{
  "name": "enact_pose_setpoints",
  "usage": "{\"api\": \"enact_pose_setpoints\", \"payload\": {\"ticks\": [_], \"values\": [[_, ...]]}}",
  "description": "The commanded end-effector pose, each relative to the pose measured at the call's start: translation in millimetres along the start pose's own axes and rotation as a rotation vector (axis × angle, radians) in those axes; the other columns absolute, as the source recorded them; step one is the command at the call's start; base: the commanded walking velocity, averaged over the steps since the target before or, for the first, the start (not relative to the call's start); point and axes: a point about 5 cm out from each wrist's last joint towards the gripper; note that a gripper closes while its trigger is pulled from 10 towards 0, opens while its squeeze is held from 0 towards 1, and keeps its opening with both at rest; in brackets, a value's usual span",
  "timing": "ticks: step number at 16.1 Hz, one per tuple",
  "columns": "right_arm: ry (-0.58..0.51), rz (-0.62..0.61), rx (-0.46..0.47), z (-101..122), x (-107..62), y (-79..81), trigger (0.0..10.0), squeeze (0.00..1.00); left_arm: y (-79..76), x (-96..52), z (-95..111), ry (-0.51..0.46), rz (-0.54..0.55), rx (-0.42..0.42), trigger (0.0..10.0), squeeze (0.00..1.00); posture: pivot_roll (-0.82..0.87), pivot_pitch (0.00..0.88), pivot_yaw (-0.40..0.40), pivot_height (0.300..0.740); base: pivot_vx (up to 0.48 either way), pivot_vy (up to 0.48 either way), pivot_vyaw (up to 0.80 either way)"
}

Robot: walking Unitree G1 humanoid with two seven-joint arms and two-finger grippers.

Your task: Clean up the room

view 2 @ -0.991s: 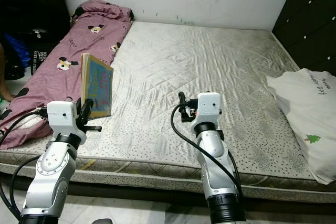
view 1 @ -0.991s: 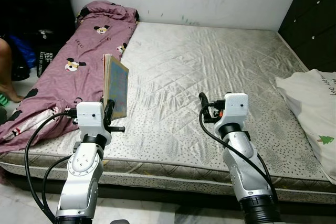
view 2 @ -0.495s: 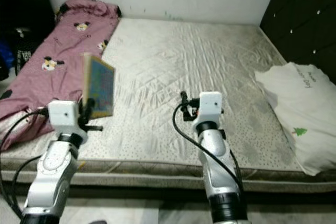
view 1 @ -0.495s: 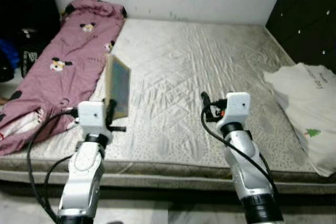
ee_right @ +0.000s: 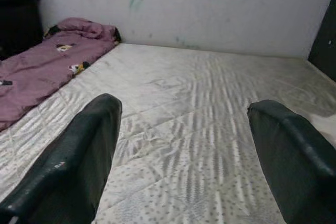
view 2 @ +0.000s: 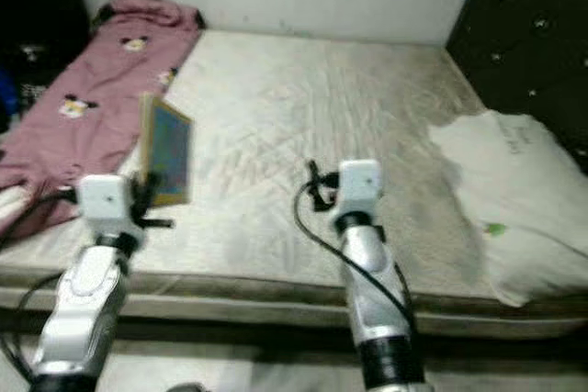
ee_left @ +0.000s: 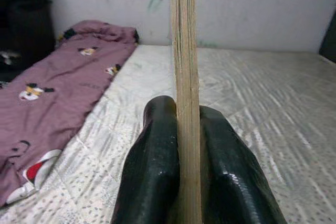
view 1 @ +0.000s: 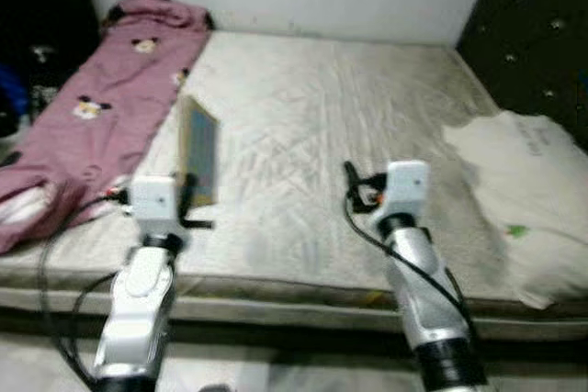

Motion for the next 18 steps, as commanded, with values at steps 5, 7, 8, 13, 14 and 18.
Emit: {"api": "enact_pose_setpoints", "payload": {"ticks": [5,7,8,13,14,18], "values": [[-0.005,-0.024,-0.010,1.5,1.1,-9.7,10.0,0.00,-7.3,4.7,8.7,-0.043,-0.015,-0.034,10.0,0.00,0.07,0.000,-0.034,0.740,0.000,0.000,0.00],[-0.006,-0.023,-0.011,1.5,1.3,-9.6,10.0,0.00,-7.4,4.8,9.4,-0.049,-0.021,-0.034,10.0,0.00,0.07,0.000,-0.034,0.740,0.000,0.000,0.00],[-0.007,-0.022,-0.012,1.4,1.6,-9.6,10.0,0.00,-8.2,4.7,10.4,-0.059,-0.029,-0.036,10.0,0.00,0.07,0.000,-0.034,0.740,0.000,0.000,0.00],[-0.008,-0.019,-0.011,1.1,2.3,-9.4,10.0,0.00,-9.3,5.0,11.2,-0.070,-0.045,-0.043,10.0,0.00,0.07,0.000,-0.033,0.740,0.234,0.000,0.00],[-0.008,-0.019,-0.010,1.0,2.4,-9.3,10.0,0.00,-9.3,5.0,11.3,-0.071,-0.046,-0.043,10.0,0.00,0.07,0.000,-0.033,0.740,0.330,0.000,0.00],[-0.009,-0.018,-0.009,0.7,2.8,-8.9,10.0,0.00,-9.2,5.1,11.3,-0.073,-0.050,-0.042,10.0,0.00,0.07,0.000,-0.032,0.740,0.343,0.000,0.00]]}}
Point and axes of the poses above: a point about 5 cm out from each wrist's last joint towards the gripper, its own x axis pointing out of the wrist towards the gripper, its own z axis along the axis of the wrist's last joint, y = z × x, and after that the axes turned 5 degrees about x, right-handed
